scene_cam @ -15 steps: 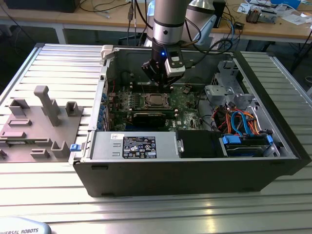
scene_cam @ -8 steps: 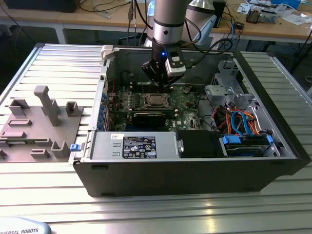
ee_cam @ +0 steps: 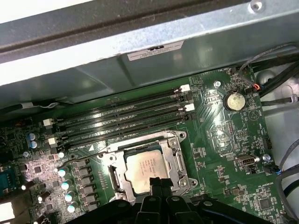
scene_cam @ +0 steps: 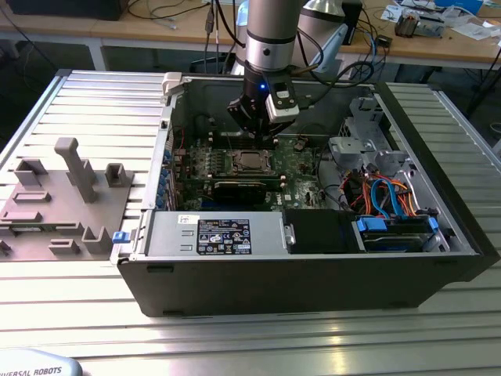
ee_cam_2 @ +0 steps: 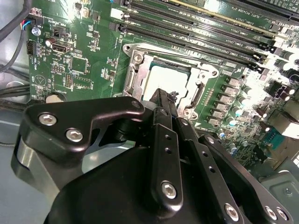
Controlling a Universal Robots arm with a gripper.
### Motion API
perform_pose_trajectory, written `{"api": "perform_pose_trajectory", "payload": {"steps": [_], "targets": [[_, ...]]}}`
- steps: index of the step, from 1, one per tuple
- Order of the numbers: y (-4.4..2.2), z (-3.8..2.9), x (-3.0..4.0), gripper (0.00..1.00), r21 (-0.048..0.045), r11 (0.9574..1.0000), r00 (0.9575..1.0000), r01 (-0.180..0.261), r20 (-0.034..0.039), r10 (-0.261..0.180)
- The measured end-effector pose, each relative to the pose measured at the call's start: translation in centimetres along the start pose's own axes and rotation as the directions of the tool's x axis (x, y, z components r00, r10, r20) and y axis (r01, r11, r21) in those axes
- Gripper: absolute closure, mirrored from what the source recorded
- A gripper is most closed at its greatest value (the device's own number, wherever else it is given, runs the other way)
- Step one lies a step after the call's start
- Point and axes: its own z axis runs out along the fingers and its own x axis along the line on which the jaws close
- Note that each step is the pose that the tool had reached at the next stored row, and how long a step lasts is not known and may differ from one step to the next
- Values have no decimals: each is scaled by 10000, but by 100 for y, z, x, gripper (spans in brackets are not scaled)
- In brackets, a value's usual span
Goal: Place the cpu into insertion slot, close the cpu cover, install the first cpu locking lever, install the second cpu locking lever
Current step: 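Install the first cpu locking lever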
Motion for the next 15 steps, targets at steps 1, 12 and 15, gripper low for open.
{"api": "perform_pose_trajectory", "payload": {"steps": [1, 12, 15], "targets": [[0, 0, 0, 89, 0, 10000, 10000, 22, 1, -22], [0, 0, 0, 89, -1, 9998, 9998, 221, 4, -221], [0, 0, 0, 89, -1, 9996, 9996, 279, 5, -279]]}}
